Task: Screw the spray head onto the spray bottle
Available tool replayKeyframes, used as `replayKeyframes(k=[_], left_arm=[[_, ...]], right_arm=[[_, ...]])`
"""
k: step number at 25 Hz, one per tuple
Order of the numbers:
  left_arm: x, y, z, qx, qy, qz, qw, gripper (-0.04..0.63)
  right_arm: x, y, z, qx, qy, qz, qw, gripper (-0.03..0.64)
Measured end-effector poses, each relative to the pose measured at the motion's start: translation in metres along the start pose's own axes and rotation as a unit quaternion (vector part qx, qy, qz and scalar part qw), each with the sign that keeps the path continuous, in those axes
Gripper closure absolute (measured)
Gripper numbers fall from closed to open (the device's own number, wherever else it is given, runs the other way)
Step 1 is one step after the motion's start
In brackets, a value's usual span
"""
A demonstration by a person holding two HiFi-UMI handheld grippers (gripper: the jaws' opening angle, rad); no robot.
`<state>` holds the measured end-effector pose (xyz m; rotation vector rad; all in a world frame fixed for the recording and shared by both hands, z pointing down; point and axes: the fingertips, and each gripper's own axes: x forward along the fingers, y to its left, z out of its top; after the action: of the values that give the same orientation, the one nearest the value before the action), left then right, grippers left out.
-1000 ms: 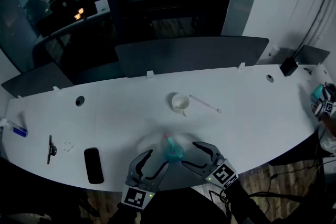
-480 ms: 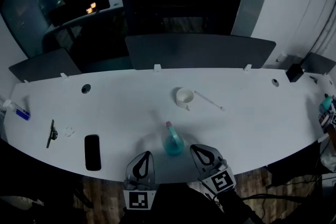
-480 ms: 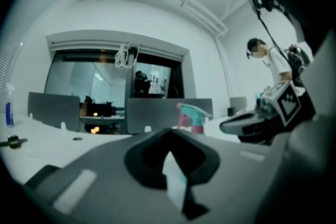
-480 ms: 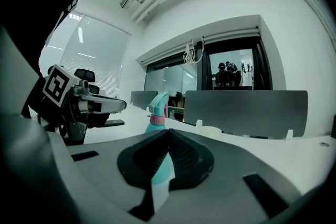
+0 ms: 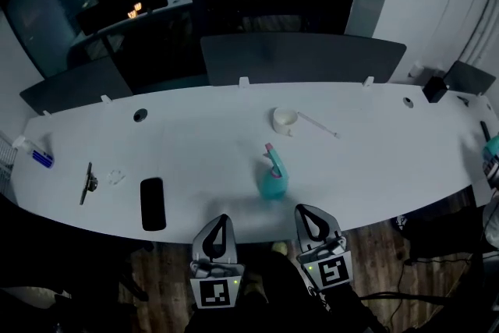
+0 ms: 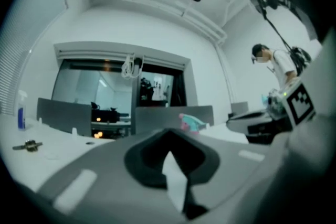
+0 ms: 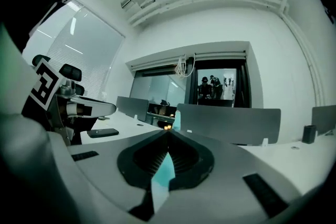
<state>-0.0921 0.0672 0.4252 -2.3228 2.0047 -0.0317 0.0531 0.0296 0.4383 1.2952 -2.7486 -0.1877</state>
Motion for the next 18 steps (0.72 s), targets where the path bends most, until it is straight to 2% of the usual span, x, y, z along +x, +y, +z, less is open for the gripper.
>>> replayKeyframes(k=[9,13,18], left_arm=[[-0.090,-0.003,0.012,-0.007,0.000,-0.035,0.9994,0.594],[-0.107,-0.013,0.025,0.007,-0.012,-0.044,0.9989,0.593],[-0.122,-0.028,0.036,-0.002,-0.026,-0.041,0.9988,0.594]], right_arm=[[-0.084,0.054,0.009,0.009,0.007,-0.064,0.998,0.612],[-0.107,0.065,0.018,0.003,0.003,-0.077,0.997,0.612],[-0.126,0.071,0.030,0.004,-0.011,-0.078,0.997,0.612]])
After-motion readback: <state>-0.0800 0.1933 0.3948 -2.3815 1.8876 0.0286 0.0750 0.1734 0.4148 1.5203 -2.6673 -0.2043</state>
